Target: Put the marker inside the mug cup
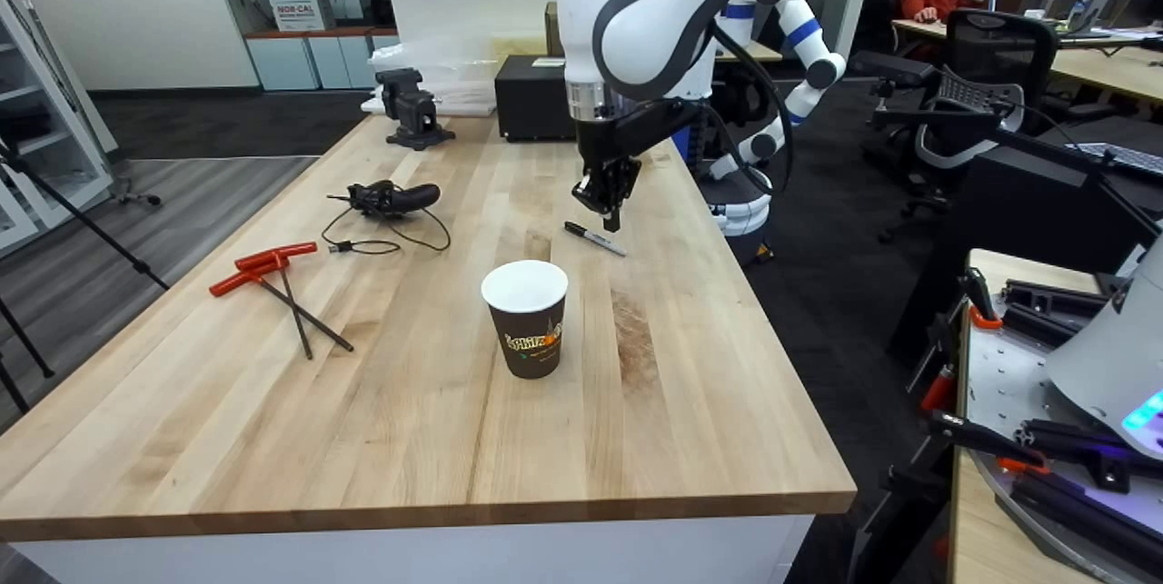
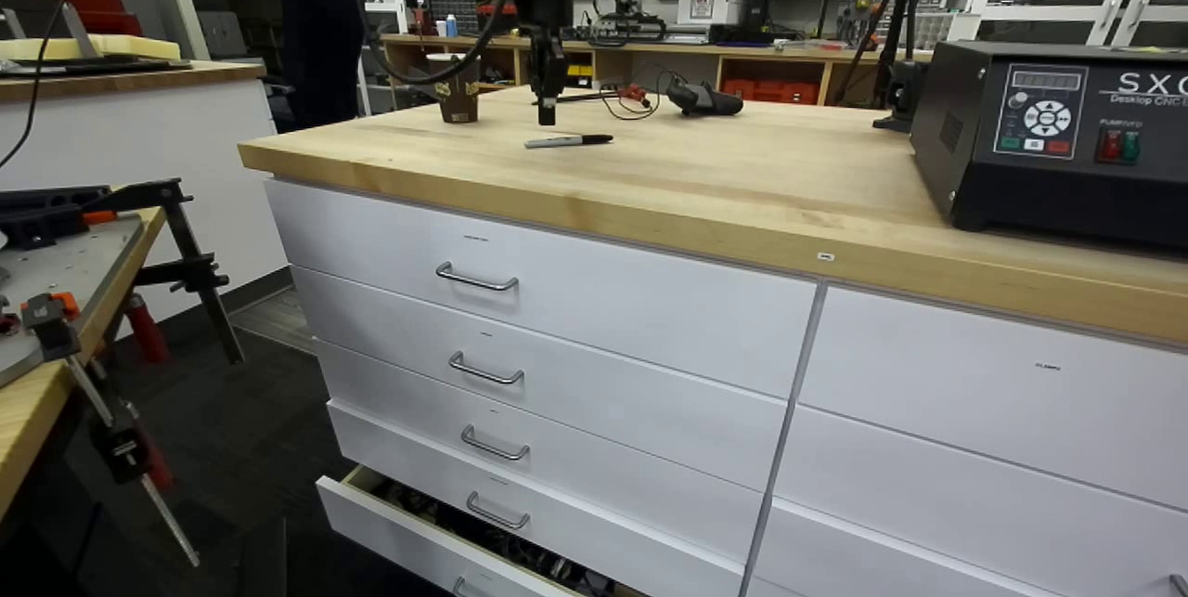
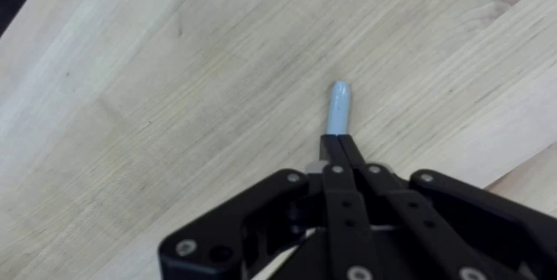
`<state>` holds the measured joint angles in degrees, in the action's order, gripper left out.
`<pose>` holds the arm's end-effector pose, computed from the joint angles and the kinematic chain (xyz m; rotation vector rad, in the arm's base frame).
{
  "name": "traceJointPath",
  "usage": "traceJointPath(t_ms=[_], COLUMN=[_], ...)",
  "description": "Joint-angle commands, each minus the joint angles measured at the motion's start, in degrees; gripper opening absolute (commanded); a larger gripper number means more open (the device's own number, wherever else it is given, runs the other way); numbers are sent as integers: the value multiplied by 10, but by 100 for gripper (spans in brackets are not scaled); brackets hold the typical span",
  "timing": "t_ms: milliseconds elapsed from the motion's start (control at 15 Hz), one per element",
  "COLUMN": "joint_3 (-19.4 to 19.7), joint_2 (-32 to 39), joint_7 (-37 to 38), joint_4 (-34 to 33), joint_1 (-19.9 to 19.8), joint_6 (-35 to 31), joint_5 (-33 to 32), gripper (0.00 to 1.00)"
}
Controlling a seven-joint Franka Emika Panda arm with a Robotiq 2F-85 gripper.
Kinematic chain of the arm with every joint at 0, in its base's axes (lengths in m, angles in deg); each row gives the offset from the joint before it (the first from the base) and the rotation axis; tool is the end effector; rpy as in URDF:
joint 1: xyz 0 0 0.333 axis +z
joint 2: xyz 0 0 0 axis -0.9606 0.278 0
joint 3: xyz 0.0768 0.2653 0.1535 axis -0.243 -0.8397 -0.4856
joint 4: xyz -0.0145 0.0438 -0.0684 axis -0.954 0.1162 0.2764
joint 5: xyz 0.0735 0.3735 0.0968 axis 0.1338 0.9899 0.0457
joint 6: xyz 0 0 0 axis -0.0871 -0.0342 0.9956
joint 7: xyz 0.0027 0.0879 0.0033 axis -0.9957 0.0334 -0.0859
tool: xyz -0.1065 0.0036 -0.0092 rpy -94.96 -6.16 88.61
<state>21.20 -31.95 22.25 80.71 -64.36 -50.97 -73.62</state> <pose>0.6255 0.0744 0.2330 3.0506 -0.2129 -0.0356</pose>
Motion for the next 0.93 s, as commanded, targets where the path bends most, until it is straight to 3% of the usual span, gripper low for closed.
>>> traceJointPath(t_ms=[0, 67, 200, 867], joint_3=[0, -1, -4, -17], joint_2=[-66, -71, -78, -47], joint_7=[-12, -10, -9, -10], joint_4=[28, 25, 22, 17], joint_1=[-3, -3, -5, -7], joint_6=[50, 59, 70, 61], joint_5=[-17, -21, -26, -15], gripper=[0, 26, 32, 97])
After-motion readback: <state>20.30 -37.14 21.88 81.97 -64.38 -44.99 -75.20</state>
